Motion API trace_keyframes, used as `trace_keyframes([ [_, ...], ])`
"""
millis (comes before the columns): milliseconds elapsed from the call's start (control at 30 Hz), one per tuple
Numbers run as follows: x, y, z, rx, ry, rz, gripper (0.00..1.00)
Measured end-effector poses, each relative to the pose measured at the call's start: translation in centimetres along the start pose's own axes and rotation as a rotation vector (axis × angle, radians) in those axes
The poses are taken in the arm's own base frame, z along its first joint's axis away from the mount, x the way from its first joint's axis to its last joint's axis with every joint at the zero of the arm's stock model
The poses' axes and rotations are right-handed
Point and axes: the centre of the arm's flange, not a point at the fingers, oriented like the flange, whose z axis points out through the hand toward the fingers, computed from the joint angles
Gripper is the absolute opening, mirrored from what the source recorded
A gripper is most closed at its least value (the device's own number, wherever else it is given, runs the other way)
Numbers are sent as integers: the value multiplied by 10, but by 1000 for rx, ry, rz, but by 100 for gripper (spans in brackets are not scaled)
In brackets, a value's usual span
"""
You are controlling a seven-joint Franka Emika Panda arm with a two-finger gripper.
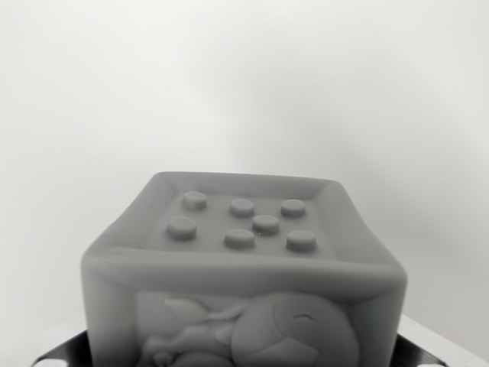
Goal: Destack cube
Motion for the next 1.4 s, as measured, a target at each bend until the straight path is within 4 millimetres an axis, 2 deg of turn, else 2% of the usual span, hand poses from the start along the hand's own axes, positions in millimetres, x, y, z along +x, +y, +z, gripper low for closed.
trace_keyframes([
  [500,2,-25,10,1,3,-20,0],
  [767,2,-24,40,0,-4,-19,0],
  [1400,2,-24,86,1,-3,-17,0],
])
